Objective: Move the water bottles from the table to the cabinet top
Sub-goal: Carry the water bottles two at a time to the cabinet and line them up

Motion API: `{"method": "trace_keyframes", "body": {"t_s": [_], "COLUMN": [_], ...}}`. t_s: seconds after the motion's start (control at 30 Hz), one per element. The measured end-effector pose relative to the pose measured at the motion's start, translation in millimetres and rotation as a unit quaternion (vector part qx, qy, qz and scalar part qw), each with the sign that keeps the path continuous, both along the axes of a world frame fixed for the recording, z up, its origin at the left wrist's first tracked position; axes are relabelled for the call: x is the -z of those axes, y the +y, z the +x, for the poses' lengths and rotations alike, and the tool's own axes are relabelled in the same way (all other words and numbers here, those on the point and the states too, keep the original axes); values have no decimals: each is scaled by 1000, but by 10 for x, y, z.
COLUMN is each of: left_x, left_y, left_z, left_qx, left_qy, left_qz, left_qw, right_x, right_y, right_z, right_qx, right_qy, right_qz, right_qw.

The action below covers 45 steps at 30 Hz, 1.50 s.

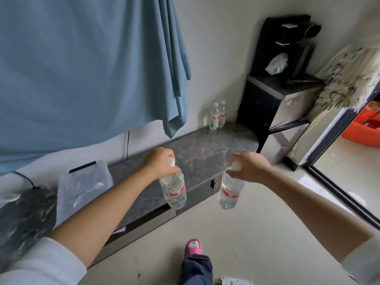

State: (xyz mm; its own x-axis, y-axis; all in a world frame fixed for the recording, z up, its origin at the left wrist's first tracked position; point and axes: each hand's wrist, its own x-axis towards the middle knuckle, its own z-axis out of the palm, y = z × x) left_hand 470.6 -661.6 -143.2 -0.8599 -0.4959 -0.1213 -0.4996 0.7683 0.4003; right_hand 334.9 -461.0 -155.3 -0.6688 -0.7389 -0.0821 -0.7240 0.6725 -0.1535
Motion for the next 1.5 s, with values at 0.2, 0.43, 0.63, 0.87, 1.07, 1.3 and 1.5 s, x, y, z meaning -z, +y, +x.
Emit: {"method": "trace_keyframes", "body": {"t_s": [0.2,0.43,0.63,0.87,1.07,1.3,1.5], "left_x": [146,312,417,601,944,1239,1511], "left_y": [-384,-770,-901,-816,-714,-620,-754], "left_z": [-1169,-2431,-3276,-4271,-5049,-5711,-6195], "left_qx": [60,158,167,129,15,-45,-68], "left_qy": [-7,-45,-53,-57,-65,-106,-126], "left_qz": [14,16,40,72,96,91,98], "left_qw": [998,986,984,987,993,989,985], "right_x": [6,-10,104,291,549,847,1240], "right_y": [-236,-585,-704,-747,-689,-879,-1277], "right_z": [-1043,-2113,-2878,-3941,-4909,-5763,-6243], "right_qx": [27,23,68,63,19,-28,6], "right_qy": [-21,-75,-84,-109,-157,-179,-220], "right_qz": [35,87,65,66,66,96,100], "right_qw": [999,993,992,990,985,979,970]}}
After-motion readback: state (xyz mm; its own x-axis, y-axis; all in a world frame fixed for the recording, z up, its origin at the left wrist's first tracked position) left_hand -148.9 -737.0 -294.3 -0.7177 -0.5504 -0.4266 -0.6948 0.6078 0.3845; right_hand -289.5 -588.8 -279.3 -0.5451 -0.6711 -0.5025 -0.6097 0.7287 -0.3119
